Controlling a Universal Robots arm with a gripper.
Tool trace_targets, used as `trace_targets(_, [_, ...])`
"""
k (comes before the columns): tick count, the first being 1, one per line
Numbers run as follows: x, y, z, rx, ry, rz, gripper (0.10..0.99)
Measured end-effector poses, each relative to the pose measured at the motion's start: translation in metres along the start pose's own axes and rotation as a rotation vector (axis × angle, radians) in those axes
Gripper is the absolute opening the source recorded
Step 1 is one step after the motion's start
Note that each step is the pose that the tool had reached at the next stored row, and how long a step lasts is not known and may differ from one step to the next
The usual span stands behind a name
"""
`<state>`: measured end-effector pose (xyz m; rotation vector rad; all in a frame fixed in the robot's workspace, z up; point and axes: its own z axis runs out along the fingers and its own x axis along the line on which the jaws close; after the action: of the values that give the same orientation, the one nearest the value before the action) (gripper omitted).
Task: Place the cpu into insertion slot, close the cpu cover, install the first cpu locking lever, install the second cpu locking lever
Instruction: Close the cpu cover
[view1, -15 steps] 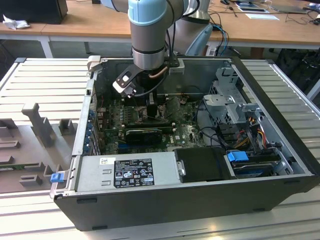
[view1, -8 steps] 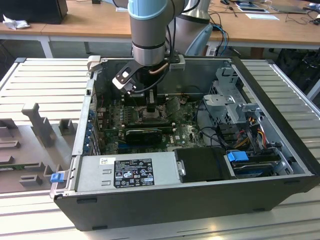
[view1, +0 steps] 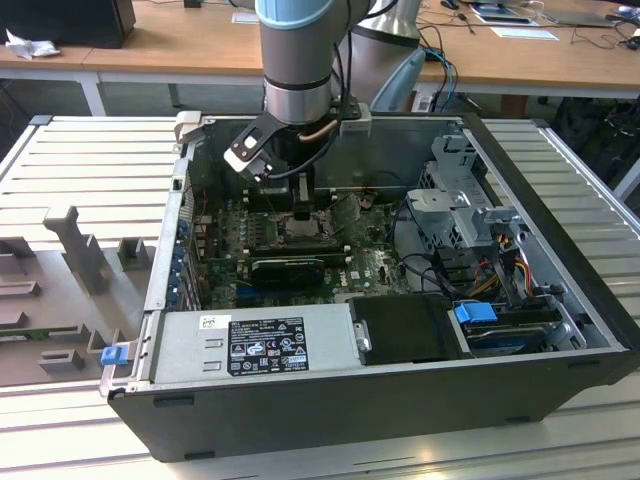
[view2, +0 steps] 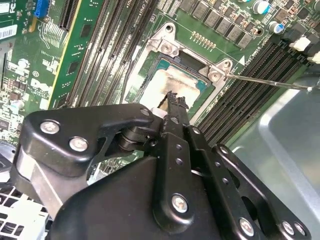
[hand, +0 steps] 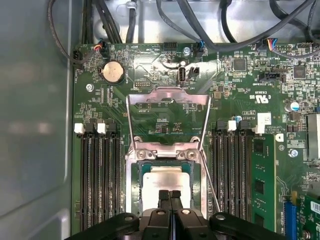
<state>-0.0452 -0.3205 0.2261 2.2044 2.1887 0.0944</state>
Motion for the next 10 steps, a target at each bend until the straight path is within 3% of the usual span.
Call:
trace_targets(2, [0.0, 0.0022, -0.001, 0.002, -0.0001, 0.0, 0.106])
trace_targets(3, [-0.0004, 0.0051, -0.0009, 0.008, 0.0025, 0.001, 0.106])
trace_targets(4, [-0.001, 0.0084, -0.0007, 0.011, 0.0061, 0.001, 0.106])
trace_targets(6, [-0.0011, 0.0085, -0.0014, 0.011, 0.0166, 0.002, 0.106])
trace_targets(8, [-0.001, 0.0086, -0.0037, 0.011, 0.0168, 0.002, 0.106])
trace_targets(10, [-0.0008, 0.0092, -0.0109, 0.011, 0.0168, 0.001, 0.106])
